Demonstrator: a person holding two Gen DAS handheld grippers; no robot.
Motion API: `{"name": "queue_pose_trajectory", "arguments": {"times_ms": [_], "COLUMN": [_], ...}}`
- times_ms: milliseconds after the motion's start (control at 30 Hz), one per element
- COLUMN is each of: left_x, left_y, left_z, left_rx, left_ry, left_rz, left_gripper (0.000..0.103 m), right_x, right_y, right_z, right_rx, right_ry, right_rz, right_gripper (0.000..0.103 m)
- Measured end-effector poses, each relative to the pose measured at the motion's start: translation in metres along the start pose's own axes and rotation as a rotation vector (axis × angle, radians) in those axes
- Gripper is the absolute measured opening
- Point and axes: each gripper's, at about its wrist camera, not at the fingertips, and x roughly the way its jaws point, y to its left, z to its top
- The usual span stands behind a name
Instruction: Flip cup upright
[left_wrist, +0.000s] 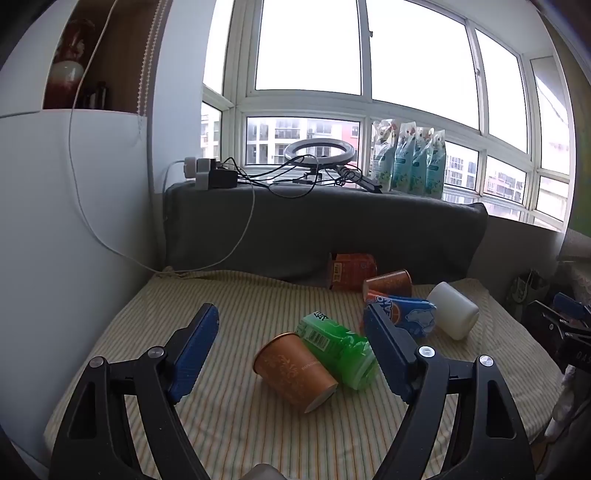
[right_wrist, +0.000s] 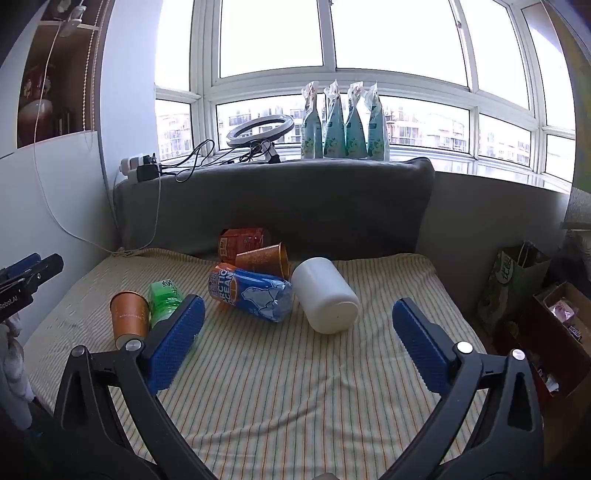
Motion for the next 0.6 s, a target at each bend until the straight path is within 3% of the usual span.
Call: {"name": "queue_pose_trajectory", "arguments": {"times_ms": [600], "left_x": [-0.0033], "left_y": [-0.0044], "left_z": [0.0033], "left_rx": [0.004], "left_ry": [0.004], "left_rz": [0.002], "left_gripper": [0.081], "right_x": [-0.0024], "right_y": [-0.0032], "right_z": [0.0001], "right_rx": [0.013], "right_ry": [-0.003], "right_rz": [0.012], "right_gripper": [0.103]}}
